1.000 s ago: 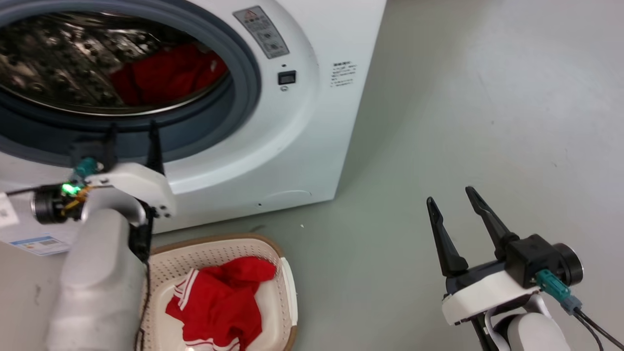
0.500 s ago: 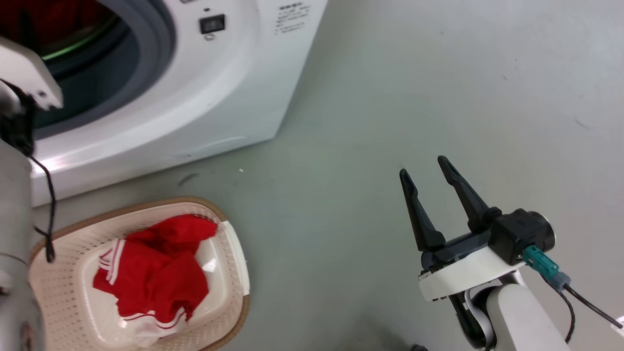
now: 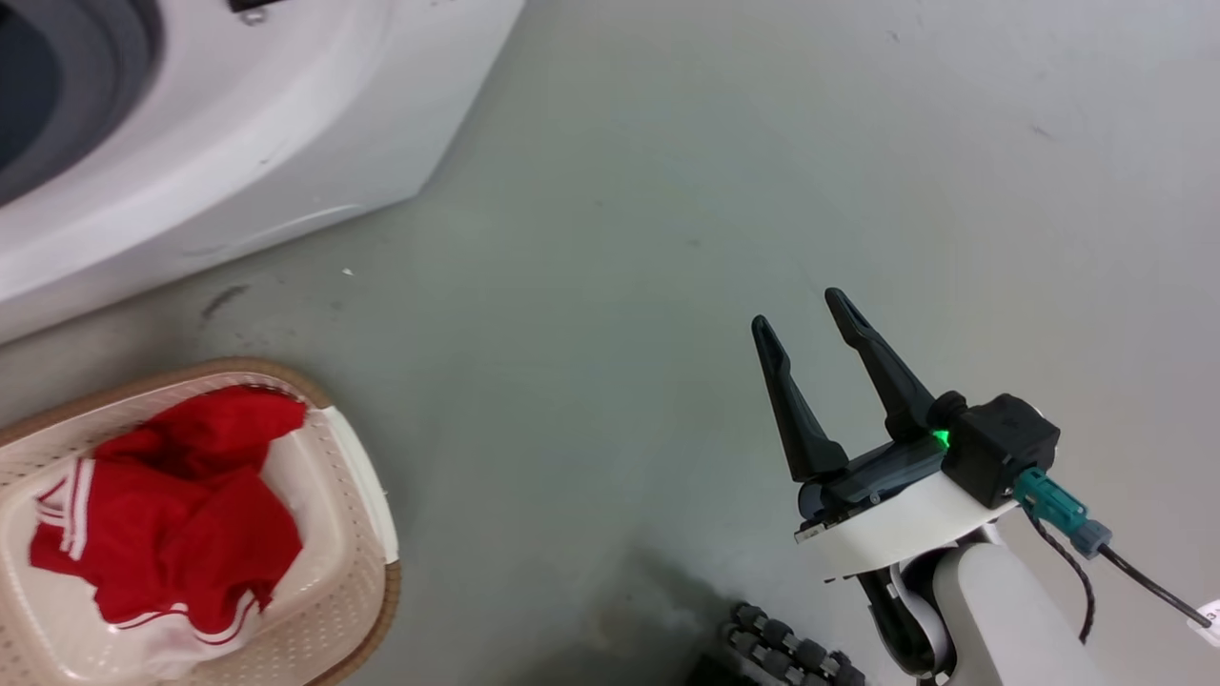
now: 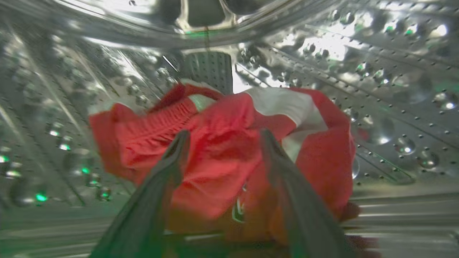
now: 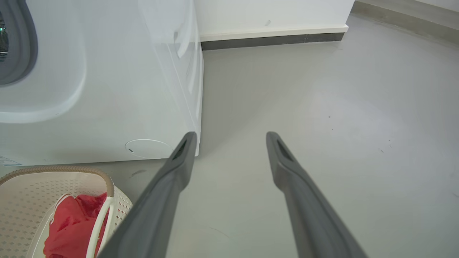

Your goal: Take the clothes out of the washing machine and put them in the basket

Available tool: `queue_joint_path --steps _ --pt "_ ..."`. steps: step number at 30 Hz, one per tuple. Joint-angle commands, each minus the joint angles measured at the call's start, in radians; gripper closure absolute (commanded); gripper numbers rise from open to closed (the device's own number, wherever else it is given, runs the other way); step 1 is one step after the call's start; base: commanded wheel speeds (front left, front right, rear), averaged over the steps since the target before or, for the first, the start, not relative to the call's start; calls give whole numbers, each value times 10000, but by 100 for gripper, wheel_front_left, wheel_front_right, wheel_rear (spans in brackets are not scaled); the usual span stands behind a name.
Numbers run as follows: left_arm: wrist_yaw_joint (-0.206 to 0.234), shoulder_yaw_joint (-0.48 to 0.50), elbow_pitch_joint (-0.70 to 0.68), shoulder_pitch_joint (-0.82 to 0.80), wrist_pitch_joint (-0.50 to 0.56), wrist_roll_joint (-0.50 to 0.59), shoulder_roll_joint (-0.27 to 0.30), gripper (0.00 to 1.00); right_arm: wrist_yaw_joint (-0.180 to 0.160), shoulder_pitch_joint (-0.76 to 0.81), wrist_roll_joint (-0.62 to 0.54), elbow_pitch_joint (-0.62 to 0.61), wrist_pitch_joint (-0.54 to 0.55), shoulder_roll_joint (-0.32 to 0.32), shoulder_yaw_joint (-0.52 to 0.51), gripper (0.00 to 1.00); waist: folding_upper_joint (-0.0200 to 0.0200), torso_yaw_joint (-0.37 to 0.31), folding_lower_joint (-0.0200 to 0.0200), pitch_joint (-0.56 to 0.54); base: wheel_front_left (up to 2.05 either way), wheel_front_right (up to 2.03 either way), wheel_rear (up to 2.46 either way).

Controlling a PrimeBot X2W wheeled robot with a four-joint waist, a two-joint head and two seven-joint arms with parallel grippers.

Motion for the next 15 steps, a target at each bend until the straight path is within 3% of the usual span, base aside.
queue_joint_path --steps 1,15 --pt "71 -5 -16 -276 295 -22 13 0 -7 -156 85 -66 -17 36 91 0 0 -343 -1 365 0 0 0" --pt "499 -651 -182 -1417 3471 130 -539 0 -7 251 258 -411 -17 32 171 0 0 -370 -1 928 0 0 0"
